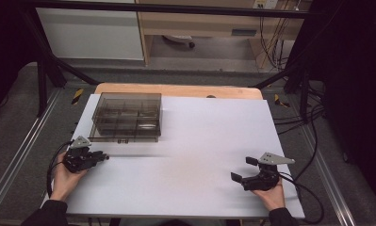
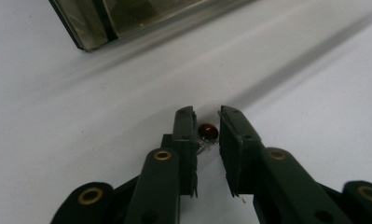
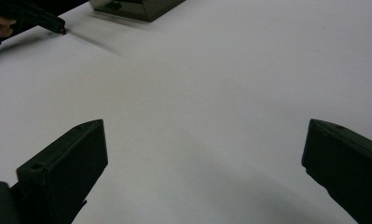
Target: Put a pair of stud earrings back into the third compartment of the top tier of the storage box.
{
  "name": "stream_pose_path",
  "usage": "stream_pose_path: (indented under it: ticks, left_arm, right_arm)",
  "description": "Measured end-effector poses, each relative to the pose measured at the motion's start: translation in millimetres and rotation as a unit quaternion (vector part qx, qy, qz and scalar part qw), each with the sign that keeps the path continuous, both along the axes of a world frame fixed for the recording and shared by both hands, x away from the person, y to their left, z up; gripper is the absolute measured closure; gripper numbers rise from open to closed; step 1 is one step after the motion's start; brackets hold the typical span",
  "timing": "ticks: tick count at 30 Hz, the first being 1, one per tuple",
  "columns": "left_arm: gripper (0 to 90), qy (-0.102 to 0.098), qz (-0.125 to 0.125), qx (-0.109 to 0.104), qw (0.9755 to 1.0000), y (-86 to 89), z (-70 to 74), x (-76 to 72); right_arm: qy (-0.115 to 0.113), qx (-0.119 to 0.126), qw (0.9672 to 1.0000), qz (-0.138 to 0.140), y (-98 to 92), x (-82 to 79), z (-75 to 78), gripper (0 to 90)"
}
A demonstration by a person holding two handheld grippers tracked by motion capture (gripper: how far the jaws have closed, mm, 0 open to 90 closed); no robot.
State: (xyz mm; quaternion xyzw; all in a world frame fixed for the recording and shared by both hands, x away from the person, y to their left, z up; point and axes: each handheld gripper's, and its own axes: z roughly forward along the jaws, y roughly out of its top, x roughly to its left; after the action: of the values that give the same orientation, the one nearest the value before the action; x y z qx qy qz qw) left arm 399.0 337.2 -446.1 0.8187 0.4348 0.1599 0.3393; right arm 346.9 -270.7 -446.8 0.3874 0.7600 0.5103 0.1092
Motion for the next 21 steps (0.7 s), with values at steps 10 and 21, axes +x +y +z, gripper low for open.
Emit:
stream_pose_path:
  ticks: [10, 21]
  left_arm:
    - [79.1, 0.0, 0.003, 0.002, 1.0, -0.1, -0.1, 0.0]
    - [81.9, -0.004, 0.005, 0.001, 1.0, 0.8, 1.6, -1.7]
  right_arm:
    - [0.001, 0.0, 1.0, 0.001, 0.0, 0.1, 0.0, 0.9]
    - [0.001, 0.0, 1.0, 0.002, 0.0, 0.1, 0.1, 0.9]
